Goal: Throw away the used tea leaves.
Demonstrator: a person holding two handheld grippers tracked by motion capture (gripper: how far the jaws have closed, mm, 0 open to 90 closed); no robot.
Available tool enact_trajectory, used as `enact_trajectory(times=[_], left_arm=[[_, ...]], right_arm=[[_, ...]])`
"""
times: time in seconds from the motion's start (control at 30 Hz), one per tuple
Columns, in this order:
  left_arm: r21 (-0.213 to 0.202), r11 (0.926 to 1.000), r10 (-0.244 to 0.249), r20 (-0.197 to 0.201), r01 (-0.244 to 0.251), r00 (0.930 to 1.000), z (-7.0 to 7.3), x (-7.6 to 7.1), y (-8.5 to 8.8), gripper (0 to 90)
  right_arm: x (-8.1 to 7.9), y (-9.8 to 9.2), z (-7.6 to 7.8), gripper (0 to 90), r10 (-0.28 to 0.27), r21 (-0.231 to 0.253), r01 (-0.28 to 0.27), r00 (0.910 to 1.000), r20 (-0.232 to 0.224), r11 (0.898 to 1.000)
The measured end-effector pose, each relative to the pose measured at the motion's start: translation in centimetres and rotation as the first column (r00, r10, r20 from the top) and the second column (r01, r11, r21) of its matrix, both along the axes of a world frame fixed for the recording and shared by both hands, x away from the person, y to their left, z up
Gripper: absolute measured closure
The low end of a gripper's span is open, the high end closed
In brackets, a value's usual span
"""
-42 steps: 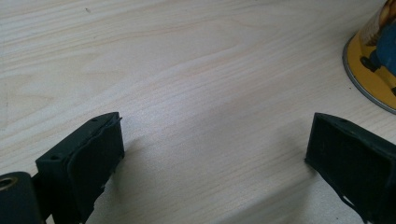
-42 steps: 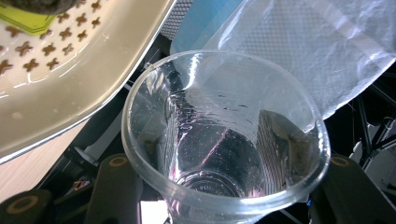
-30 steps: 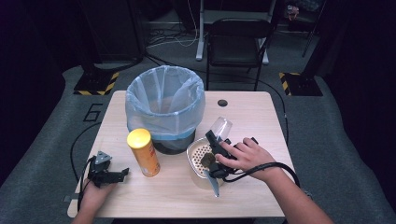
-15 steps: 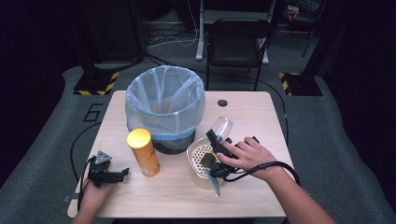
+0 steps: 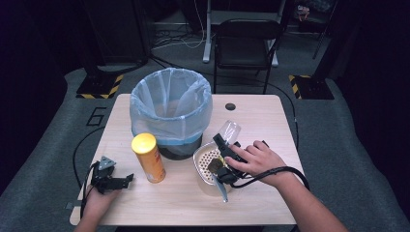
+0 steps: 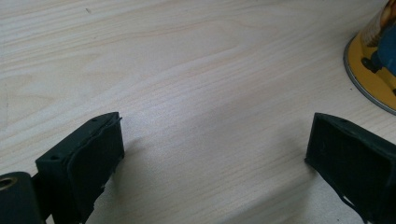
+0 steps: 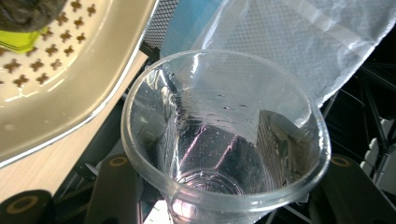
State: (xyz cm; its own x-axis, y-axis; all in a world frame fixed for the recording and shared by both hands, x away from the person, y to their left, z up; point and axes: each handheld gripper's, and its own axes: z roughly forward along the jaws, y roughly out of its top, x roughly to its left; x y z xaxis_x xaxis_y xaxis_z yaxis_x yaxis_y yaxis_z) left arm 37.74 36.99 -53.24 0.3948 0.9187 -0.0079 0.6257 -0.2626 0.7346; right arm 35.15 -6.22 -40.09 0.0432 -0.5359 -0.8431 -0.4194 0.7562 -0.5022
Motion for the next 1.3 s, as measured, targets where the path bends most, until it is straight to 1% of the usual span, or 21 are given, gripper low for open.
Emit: enact_trajectory(times=[0.2, 0.3, 0.4, 0.43, 0.47, 0.53, 0.57, 0.67, 0.7, 0.73, 0.83, 0.87, 0.9, 1.0, 1.03, 1.07, 1.1, 1.13, 1.17, 1.23, 1.3], left_arm=[[0.000, 1.0000, 0.000, -0.001, 0.000, 1.0000, 0.0, -0.1, 0.0, 3.9], [0.000, 1.0000, 0.000, -0.001, 0.000, 1.0000, 0.0, -0.1, 0.0, 3.9], [0.000, 1.0000, 0.000, -0.001, 0.000, 1.0000, 0.0, -0.1, 0.0, 3.9], [0.000, 1.0000, 0.000, -0.001, 0.000, 1.0000, 0.0, -0.1, 0.0, 3.9], [-0.001, 1.0000, 0.000, -0.001, 0.000, 1.0000, 0.0, -0.1, 0.0, 3.9], [0.001, 1.0000, -0.002, -0.001, 0.002, 1.0000, 0.0, 0.0, 0.0, 3.9], [0.001, 1.0000, -0.002, -0.002, 0.002, 1.0000, 0.0, 0.0, 0.0, 3.9], [-0.001, 1.0000, -0.002, 0.000, 0.002, 1.0000, 0.0, 0.0, 0.0, 3.9], [0.000, 1.0000, -0.002, 0.000, 0.002, 1.0000, 0.0, 0.0, 0.0, 3.9], [0.001, 1.0000, -0.003, -0.001, 0.003, 1.0000, 0.0, 0.0, 0.0, 3.9], [0.001, 1.0000, -0.002, 0.000, 0.002, 1.0000, 0.0, 0.0, 0.0, 3.9], [0.000, 1.0000, -0.002, 0.000, 0.002, 1.0000, 0.0, 0.0, 0.0, 3.9], [0.001, 1.0000, -0.002, 0.000, 0.002, 1.0000, 0.0, 0.0, 0.0, 3.9], [0.001, 1.0000, -0.002, 0.000, 0.002, 1.0000, 0.0, 0.0, 0.0, 3.9], [0.001, 1.0000, -0.002, -0.001, 0.002, 1.0000, 0.0, 0.0, 0.0, 3.9], [0.001, 1.0000, -0.002, -0.001, 0.002, 1.0000, 0.0, 0.0, 0.0, 4.0], [0.001, 1.0000, -0.002, -0.001, 0.002, 1.0000, 0.0, 0.0, 0.0, 3.9], [0.003, 1.0000, -0.001, 0.001, 0.001, 1.0000, 0.0, 0.0, 0.0, 4.0], [0.002, 1.0000, -0.001, -0.001, 0.001, 1.0000, 0.0, 0.0, 0.0, 4.0], [0.003, 1.0000, -0.002, 0.000, 0.002, 1.0000, 0.0, 0.0, 0.0, 3.9], [0.002, 1.0000, -0.001, -0.001, 0.001, 1.0000, 0.0, 0.0, 0.0, 4.0]], right_arm=[[-0.2, 0.2, -0.3, 46.1, 0.020, -0.003, -0.020, 0.9996, 0.022, 1.000], [-0.2, 0.2, -0.2, 46.1, 0.019, -0.009, -0.019, 0.9998, -0.002, 1.000], [-0.2, 0.0, -0.1, 46.1, 0.024, 0.021, -0.024, 0.9997, -0.010, 0.999], [-0.2, 0.0, 0.2, 46.1, 0.021, -0.010, -0.021, 0.9998, 0.004, 1.000], [-0.1, -0.1, 0.0, 46.1, 0.027, 0.019, -0.027, 0.9995, -0.015, 0.999], [-0.2, -0.2, 0.1, 46.1, 0.028, 0.020, -0.027, 0.9995, -0.018, 0.999], [-0.3, -0.1, 0.7, 46.0, 0.024, -0.033, -0.024, 0.9996, 0.013, 0.999], [-0.3, -0.2, 0.8, 46.0, 0.028, 0.001, -0.028, 0.9996, 0.002, 1.000], [-0.2, -0.2, 0.5, 45.9, 0.031, 0.040, -0.029, 0.9991, -0.031, 0.999], [-0.4, -0.1, 1.0, 45.9, 0.040, 0.047, -0.040, 0.9992, 0.005, 0.998], [-0.1, 0.0, 1.2, 45.9, 0.046, 0.082, -0.042, 0.9982, -0.038, 0.996], [-0.1, -0.1, 0.8, 46.0, 0.040, 0.179, -0.034, 0.9989, -0.026, 0.983], [0.0, -0.2, 0.7, 46.0, 0.038, 0.193, -0.032, 0.9990, -0.025, 0.981], [-0.3, -0.3, 1.1, 46.0, 0.035, 0.298, -0.030, 0.9993, -0.013, 0.954], [-0.3, -0.3, 1.1, 46.0, 0.036, 0.306, -0.031, 0.9992, -0.013, 0.952], [-0.5, -0.3, 1.1, 46.0, 0.034, 0.341, -0.040, 0.9992, 0.023, 0.939], [-0.5, -0.3, 1.1, 46.0, 0.035, 0.365, -0.041, 0.9991, 0.022, 0.930], [-0.6, -0.3, 1.1, 46.0, 0.031, 0.412, -0.046, 0.9986, 0.044, 0.910], [-0.6, -0.2, 1.2, 46.0, 0.029, 0.443, -0.042, 0.9989, 0.036, 0.895], [-0.7, -0.2, 1.4, 45.9, 0.025, 0.541, -0.036, 0.9993, 0.028, 0.840], [-0.7, -0.3, 1.8, 45.7, 0.035, 0.611, -0.035, 0.9993, 0.012, 0.791]])
